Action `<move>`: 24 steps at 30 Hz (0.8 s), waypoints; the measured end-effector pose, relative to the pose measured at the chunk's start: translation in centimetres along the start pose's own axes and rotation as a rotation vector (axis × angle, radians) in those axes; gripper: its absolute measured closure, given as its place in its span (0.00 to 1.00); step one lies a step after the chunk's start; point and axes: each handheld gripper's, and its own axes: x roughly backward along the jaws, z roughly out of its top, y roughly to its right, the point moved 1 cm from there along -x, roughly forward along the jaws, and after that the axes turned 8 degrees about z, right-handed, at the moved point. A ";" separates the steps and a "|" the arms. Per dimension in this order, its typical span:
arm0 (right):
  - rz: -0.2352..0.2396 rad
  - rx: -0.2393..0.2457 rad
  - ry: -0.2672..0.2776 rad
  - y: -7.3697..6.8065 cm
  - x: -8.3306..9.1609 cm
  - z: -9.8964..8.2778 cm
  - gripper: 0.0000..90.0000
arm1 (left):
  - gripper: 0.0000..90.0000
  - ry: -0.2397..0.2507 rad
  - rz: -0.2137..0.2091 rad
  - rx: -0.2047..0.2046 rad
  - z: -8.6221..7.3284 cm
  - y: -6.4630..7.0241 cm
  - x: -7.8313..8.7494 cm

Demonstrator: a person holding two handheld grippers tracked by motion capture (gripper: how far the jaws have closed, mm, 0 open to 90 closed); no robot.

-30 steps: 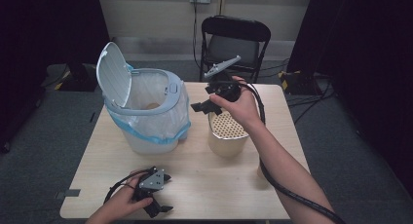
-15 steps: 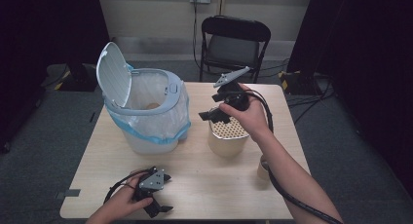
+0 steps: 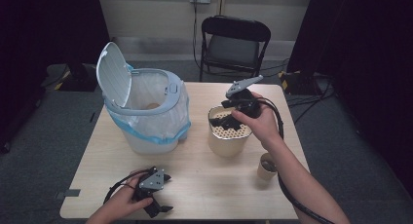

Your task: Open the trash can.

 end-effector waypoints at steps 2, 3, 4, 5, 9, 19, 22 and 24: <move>-0.006 0.005 0.005 0.1 0.3 -0.5 0.18 | 0.00 -0.003 0.000 -0.001 0.0 0.0 0.0; -0.001 -0.001 0.012 0.1 0.5 -0.7 0.18 | 0.00 -0.003 0.000 -0.001 0.0 0.0 0.0; 0.001 -0.003 0.016 0.1 0.7 -0.9 0.18 | 0.00 -0.001 0.002 -0.002 0.0 0.0 0.0; 0.002 -0.005 0.020 0.1 0.8 -1.2 0.18 | 0.00 -0.001 0.001 -0.002 0.0 0.0 0.0; -0.004 0.000 0.034 0.2 1.4 -2.1 0.19 | 0.00 -0.003 0.002 -0.001 0.0 0.0 0.0; -0.049 -0.006 0.042 0.6 2.8 -4.4 0.22 | 0.00 -0.002 0.001 -0.001 0.0 0.0 0.0; -0.052 -0.013 0.053 0.7 3.4 -5.0 0.23 | 0.00 -0.002 0.002 -0.001 0.0 0.0 0.0; -0.054 -0.017 0.056 0.8 3.7 -5.5 0.24 | 0.00 -0.002 0.002 -0.001 0.0 0.0 0.0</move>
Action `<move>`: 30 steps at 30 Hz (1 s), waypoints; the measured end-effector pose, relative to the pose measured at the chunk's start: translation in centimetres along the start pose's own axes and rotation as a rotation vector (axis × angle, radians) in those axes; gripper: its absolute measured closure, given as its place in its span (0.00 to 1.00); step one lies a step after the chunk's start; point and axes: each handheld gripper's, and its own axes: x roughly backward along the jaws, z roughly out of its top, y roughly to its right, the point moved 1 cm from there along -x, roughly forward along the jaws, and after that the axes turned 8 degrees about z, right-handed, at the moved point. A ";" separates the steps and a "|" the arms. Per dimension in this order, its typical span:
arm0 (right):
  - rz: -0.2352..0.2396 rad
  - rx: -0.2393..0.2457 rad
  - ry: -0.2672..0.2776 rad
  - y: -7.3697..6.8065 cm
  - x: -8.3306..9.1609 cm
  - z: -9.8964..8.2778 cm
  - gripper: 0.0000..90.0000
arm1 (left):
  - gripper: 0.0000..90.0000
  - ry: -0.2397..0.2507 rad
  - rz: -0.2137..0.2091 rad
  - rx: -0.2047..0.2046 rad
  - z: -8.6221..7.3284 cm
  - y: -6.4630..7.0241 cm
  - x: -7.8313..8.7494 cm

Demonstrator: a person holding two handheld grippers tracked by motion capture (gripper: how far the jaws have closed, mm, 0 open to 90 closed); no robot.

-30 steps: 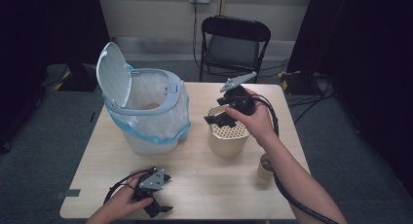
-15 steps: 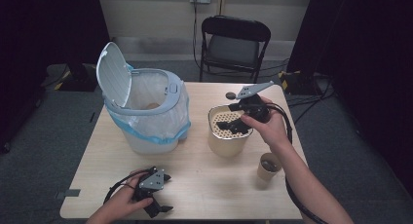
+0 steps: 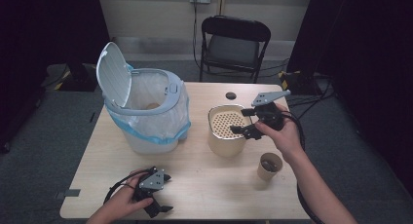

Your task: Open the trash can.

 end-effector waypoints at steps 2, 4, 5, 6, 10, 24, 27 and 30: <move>-0.009 0.002 0.002 0.1 0.3 -0.4 0.24 | 0.00 0.000 0.000 0.000 0.0 0.0 0.0; -0.013 0.002 -0.003 0.1 0.5 -0.8 0.24 | 0.00 0.000 0.000 0.000 0.0 0.0 0.0; -0.007 0.002 -0.006 0.2 0.6 -1.0 0.24 | 0.00 0.000 0.000 0.000 0.0 0.0 0.0; 0.000 -0.002 -0.008 0.2 0.7 -1.2 0.23 | 0.00 0.000 0.000 0.000 0.0 0.0 0.0; 0.002 -0.015 -0.015 0.3 1.0 -2.0 0.18 | 0.00 0.000 0.000 0.000 0.0 0.0 0.0; -0.005 -0.056 -0.010 1.2 2.7 -5.5 0.16 | 0.00 -0.003 -0.004 0.007 0.0 0.0 0.0; -0.010 -0.058 -0.014 1.4 2.9 -6.3 0.16 | 0.00 -0.004 -0.004 0.006 0.0 0.0 0.0; -0.018 -0.070 -0.019 1.6 3.1 -7.2 0.16 | 0.00 0.000 -0.005 0.007 0.0 0.0 0.0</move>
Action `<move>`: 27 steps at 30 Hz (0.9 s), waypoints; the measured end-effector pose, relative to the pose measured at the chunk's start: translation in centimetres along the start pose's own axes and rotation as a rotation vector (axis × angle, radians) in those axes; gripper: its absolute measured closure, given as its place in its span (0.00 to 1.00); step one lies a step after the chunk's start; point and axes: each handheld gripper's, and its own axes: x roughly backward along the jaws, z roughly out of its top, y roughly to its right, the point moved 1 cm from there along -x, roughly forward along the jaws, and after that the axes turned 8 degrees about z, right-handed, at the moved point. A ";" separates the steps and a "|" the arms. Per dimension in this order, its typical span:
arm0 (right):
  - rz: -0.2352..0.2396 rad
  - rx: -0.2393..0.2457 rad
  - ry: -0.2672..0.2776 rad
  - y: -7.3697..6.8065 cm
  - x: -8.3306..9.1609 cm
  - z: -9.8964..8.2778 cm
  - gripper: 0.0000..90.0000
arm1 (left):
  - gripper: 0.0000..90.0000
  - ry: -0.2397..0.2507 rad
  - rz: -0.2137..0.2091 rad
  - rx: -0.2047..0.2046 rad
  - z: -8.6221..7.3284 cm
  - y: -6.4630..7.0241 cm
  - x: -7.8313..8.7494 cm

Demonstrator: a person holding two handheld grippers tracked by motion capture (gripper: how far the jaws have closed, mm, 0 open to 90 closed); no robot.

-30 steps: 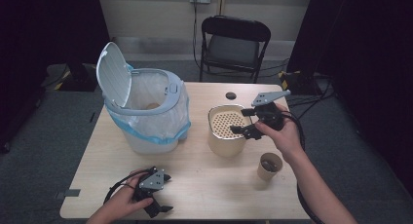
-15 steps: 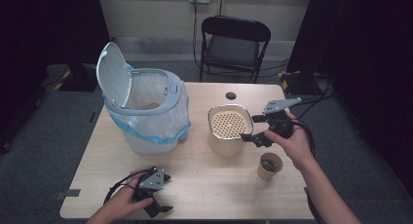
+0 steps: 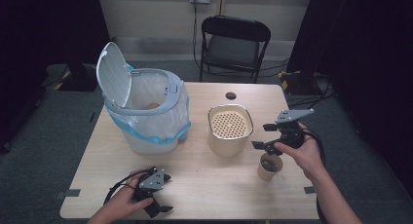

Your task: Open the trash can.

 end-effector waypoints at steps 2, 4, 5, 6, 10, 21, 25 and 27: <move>-0.004 -0.003 0.000 0.0 0.1 -0.5 0.16 | 0.00 -0.003 0.001 0.000 0.0 0.0 0.0; -0.008 -0.003 -0.003 0.0 0.1 -1.1 0.16 | 0.00 -0.001 0.000 0.000 0.0 0.0 0.0; -0.007 -0.006 -0.003 0.0 0.2 -1.4 0.16 | 0.00 -0.002 0.000 0.000 0.0 0.0 0.0; -0.007 -0.009 -0.001 0.1 0.2 -1.7 0.16 | 0.00 -0.002 0.001 0.000 0.0 0.0 0.0; -0.012 -0.020 0.000 0.1 0.4 -2.7 0.17 | 0.00 -0.003 0.001 0.000 0.0 0.0 0.0; -0.010 -0.013 -0.004 -0.4 0.9 -4.6 0.17 | 0.00 -0.003 0.000 0.000 0.0 0.0 0.0; -0.014 -0.015 -0.011 -0.4 1.1 -5.8 0.17 | 0.00 -0.003 0.001 0.000 0.0 0.0 0.0; -0.012 -0.019 -0.007 -0.4 1.2 -6.4 0.17 | 0.00 -0.003 0.001 0.000 0.0 0.0 0.0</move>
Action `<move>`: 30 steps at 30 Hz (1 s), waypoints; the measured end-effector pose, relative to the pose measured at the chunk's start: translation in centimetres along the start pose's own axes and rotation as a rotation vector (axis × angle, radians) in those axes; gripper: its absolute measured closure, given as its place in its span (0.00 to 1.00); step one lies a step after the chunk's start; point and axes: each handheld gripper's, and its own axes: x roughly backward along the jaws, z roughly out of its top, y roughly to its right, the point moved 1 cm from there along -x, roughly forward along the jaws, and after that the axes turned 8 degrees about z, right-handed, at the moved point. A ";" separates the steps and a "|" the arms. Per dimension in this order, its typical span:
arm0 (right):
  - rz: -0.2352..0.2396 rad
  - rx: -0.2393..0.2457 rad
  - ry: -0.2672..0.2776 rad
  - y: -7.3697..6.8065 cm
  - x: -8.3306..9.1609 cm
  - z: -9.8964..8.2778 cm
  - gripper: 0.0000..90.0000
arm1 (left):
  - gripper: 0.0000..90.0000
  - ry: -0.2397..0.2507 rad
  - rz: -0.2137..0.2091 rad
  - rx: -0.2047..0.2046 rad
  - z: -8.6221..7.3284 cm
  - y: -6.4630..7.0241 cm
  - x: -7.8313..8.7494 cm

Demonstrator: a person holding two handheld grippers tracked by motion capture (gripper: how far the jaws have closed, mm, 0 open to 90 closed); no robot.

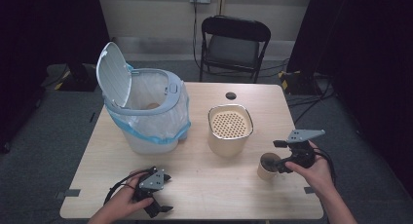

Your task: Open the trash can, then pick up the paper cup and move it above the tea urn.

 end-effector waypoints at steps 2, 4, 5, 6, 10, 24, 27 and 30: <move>-0.009 -0.005 0.001 0.1 0.1 -0.5 0.17 | 0.00 0.000 0.000 0.000 0.0 0.0 0.0; -0.005 -0.012 0.011 0.1 0.1 -1.0 0.17 | 0.00 0.000 0.000 0.001 0.0 0.0 0.0; -0.006 -0.012 0.013 0.1 0.2 -1.2 0.17 | 0.00 0.000 0.000 0.000 0.0 0.0 0.0; -0.010 -0.013 0.013 0.0 0.3 -1.4 0.17 | 0.00 0.001 -0.001 -0.001 0.0 0.0 0.0; -0.015 -0.018 0.021 -0.1 0.5 -2.0 0.17 | 0.00 0.000 0.000 0.000 0.0 0.0 0.0; -0.058 -0.027 0.049 0.2 0.6 -3.3 0.16 | 0.00 0.001 0.000 0.000 0.0 0.0 0.0; -0.055 -0.030 0.052 0.3 0.5 -3.6 0.16 | 0.00 0.000 0.000 0.000 0.0 0.0 0.0; -0.053 -0.034 0.061 0.4 0.2 -3.9 0.16 | 0.00 0.001 0.000 0.000 0.0 0.0 0.0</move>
